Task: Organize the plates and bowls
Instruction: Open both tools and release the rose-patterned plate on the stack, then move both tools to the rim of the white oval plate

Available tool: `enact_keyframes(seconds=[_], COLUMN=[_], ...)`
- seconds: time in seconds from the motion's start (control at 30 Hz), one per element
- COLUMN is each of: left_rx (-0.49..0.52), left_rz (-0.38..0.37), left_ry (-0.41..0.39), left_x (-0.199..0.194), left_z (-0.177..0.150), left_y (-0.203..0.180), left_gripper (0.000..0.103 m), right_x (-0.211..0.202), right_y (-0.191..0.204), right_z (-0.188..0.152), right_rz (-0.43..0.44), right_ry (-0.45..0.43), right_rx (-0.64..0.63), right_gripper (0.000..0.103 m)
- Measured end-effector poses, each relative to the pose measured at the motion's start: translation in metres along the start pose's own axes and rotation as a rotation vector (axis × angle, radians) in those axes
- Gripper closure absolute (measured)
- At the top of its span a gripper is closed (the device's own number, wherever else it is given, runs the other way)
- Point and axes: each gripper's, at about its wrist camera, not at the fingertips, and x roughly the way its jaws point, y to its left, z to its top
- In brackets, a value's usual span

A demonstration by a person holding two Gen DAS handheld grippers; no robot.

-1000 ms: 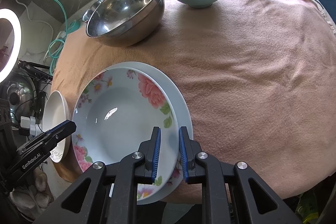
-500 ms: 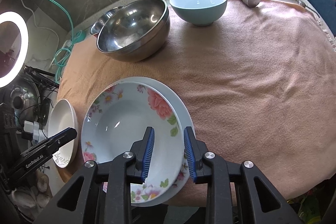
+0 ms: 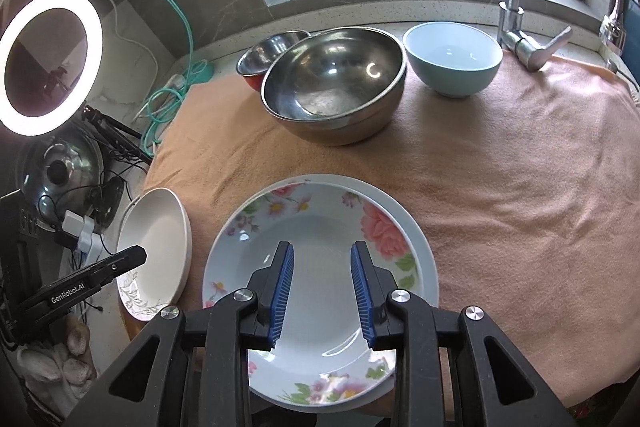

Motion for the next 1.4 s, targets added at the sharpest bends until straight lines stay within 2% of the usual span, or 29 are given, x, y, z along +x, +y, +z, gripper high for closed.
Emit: enact_keyframes(seconds=[0.1, 0.3, 0.6, 0.9, 1.4], left_rx=[-0.041, -0.100, -0.173, -0.229, -0.256], left_rz=[0.019, 0.058, 0.117, 0.159, 0.150], left_ry=[-0.019, -0.051, -0.088, -0.089, -0.068], left_x=[-0.007, -0.021, -0.036, -0.036, -0.030], left_z=[-0.002, -0.007, -0.015, -0.023, -0.023], left_y=[0.015, 0.041, 0.079, 0.110, 0.129], left_gripper=[0.088, 0.088, 0.088, 0.088, 0.088], right_x=[0.003, 0.011, 0.033, 0.062, 0.087], right_y=[0.017, 0.052, 0.094, 0.123, 0.143], right_z=[0.003, 0.008, 0.010, 0.011, 0.013], right_rz=[0.029, 0.028, 0.093, 0.110, 0.108], right_ry=[0.004, 0.016, 0.060, 0.120, 0.194], right_rx=[-0.049, -0.148, -0.220, -0.246, -0.251], right_gripper=[0.076, 0.076, 0.076, 0.076, 0.076])
